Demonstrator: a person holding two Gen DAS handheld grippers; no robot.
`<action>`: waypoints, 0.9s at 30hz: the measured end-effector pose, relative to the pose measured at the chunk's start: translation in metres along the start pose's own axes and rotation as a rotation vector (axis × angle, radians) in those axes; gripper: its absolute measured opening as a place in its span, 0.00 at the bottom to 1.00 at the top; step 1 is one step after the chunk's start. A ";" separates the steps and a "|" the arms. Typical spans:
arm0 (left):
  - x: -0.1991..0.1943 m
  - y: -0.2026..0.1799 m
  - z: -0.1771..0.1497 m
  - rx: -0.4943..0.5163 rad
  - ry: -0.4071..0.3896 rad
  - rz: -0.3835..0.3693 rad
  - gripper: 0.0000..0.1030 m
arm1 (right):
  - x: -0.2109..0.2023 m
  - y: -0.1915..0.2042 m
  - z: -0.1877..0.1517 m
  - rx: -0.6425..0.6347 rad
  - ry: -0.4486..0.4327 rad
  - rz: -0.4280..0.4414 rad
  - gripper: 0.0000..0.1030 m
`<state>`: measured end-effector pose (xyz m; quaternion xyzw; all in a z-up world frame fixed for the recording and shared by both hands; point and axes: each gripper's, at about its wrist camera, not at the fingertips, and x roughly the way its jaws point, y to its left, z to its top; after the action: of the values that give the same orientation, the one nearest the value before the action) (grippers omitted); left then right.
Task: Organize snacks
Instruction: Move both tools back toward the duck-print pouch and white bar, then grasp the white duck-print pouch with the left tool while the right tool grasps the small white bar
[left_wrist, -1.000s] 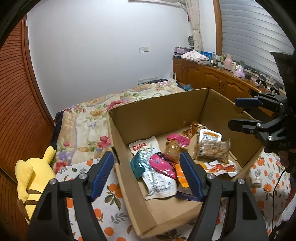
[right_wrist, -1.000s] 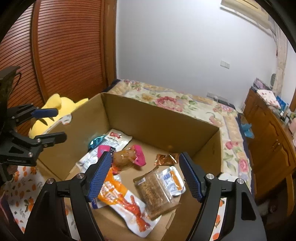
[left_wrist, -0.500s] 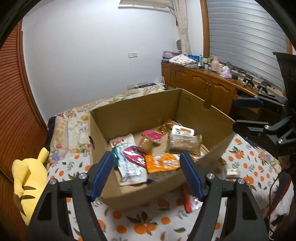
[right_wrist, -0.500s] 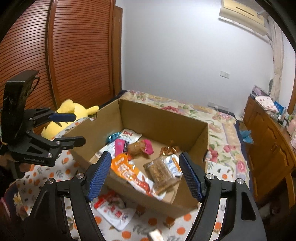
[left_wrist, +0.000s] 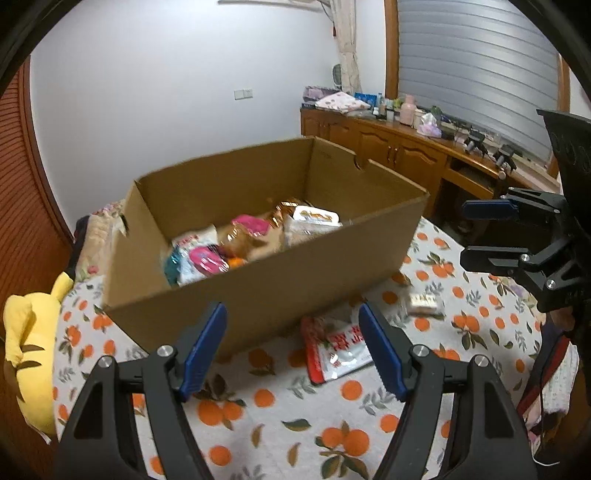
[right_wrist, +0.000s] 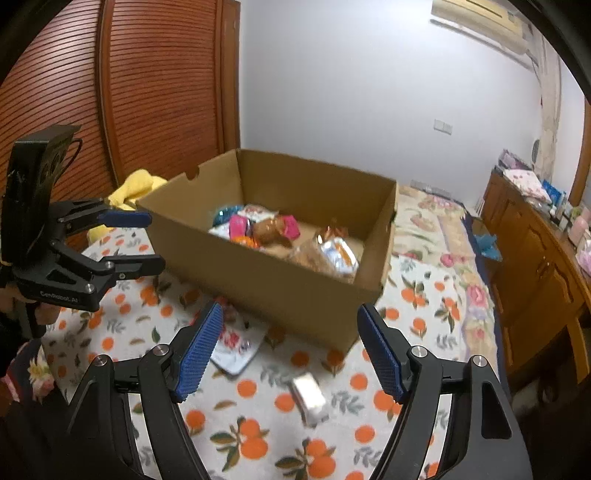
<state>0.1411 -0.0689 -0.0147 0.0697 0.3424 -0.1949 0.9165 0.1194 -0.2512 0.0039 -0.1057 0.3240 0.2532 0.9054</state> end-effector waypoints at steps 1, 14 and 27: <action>0.003 -0.002 -0.003 -0.004 0.007 -0.004 0.72 | 0.000 0.000 -0.003 0.004 0.006 0.003 0.74; 0.059 -0.021 -0.027 -0.053 0.117 -0.074 0.72 | 0.048 -0.015 -0.053 0.035 0.151 0.022 0.69; 0.084 -0.023 -0.024 -0.082 0.161 -0.101 0.72 | 0.072 -0.022 -0.069 0.026 0.218 0.024 0.54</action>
<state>0.1756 -0.1099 -0.0875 0.0303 0.4256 -0.2203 0.8771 0.1421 -0.2658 -0.0947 -0.1169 0.4253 0.2467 0.8629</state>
